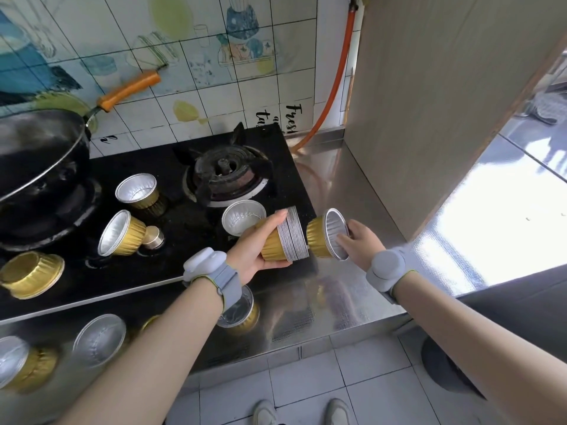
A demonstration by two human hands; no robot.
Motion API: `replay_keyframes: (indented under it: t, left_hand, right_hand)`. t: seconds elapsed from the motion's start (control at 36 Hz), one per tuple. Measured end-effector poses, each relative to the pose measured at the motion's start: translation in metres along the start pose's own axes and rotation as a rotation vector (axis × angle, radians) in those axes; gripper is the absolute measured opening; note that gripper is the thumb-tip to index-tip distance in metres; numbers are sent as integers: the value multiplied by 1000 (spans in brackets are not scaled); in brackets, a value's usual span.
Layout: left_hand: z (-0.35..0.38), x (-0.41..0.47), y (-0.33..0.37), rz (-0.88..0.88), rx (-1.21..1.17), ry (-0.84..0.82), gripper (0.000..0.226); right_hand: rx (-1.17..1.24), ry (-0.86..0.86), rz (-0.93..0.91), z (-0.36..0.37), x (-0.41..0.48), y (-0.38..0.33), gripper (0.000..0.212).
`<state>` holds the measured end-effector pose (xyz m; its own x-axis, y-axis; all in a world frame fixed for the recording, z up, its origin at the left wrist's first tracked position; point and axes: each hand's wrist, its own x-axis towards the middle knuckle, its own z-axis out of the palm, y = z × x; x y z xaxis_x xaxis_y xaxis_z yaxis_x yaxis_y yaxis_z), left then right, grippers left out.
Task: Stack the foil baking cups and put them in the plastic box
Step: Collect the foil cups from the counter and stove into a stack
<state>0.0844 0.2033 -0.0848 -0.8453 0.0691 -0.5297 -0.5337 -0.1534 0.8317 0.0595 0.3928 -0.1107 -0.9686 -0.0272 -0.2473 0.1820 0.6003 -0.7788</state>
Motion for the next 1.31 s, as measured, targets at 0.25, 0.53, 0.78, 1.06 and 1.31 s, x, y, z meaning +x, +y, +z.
replay_keyframes:
  t: [0.25, 0.53, 0.78, 1.06, 1.31]
  left_hand:
    - [2, -3, -1, -7, 4, -18, 47]
    - [1, -7, -5, -1, 2, -42, 40]
    - [7, -12, -4, -6, -43, -44, 45]
    - [7, -19, -6, -5, -57, -32, 44]
    - [3, -26, -8, 19, -33, -4, 46]
  right_hand:
    - [89, -60, -5, 11, -2, -12, 16]
    - [361, -305, 22, 22, -15, -25, 56]
    - [378, -345, -67, 34, -24, -31, 51]
    - [578, -368, -18, 30, -24, -31, 59]
    - [521, -432, -86, 38, -28, -38, 62]
